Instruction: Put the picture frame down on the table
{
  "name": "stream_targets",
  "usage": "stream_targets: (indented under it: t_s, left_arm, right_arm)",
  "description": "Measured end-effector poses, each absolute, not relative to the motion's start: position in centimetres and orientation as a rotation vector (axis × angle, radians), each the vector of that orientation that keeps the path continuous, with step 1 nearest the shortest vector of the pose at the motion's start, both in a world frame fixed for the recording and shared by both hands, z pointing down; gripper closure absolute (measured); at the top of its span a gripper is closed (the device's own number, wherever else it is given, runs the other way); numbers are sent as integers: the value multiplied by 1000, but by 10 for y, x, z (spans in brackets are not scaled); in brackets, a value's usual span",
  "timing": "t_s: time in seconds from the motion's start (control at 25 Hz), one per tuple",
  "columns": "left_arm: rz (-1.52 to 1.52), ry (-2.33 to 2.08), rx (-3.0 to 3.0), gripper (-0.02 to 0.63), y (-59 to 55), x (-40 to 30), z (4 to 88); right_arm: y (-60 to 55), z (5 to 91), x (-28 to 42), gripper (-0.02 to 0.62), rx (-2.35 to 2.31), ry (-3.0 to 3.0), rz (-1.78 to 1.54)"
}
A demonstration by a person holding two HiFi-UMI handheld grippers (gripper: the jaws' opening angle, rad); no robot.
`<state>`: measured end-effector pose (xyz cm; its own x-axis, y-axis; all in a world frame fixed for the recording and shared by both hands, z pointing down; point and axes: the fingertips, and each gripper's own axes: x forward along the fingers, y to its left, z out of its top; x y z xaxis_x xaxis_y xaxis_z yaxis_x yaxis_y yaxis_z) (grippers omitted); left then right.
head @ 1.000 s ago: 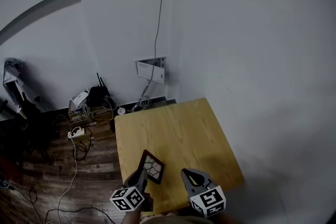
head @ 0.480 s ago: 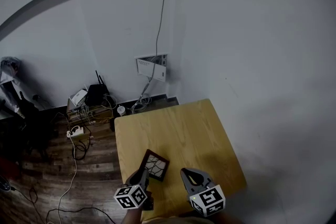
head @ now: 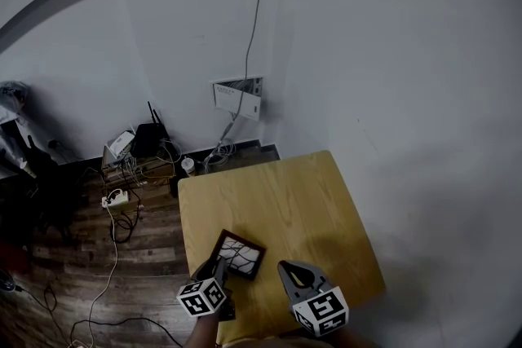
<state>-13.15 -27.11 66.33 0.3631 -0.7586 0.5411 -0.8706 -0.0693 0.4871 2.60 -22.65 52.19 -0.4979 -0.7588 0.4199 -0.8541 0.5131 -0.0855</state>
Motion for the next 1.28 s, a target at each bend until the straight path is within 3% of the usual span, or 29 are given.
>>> stream_targets:
  t_s: [0.24, 0.52, 1.04, 1.28]
  left_arm:
    - [321, -1509, 1802, 445, -274, -144, 682]
    - [438, -1546, 1776, 445, -269, -155, 700]
    - [353, -1601, 1806, 439, -256, -164, 674]
    - [274, -1630, 1864, 498, -237, -157, 642]
  right_arm:
    - [-231, 522, 17, 595, 1324, -2433, 419]
    - [-232, 523, 13, 595, 1321, -2437, 424]
    - [-214, 519, 14, 595, 1332, -2460, 412]
    - [-190, 512, 20, 595, 1338, -2478, 406]
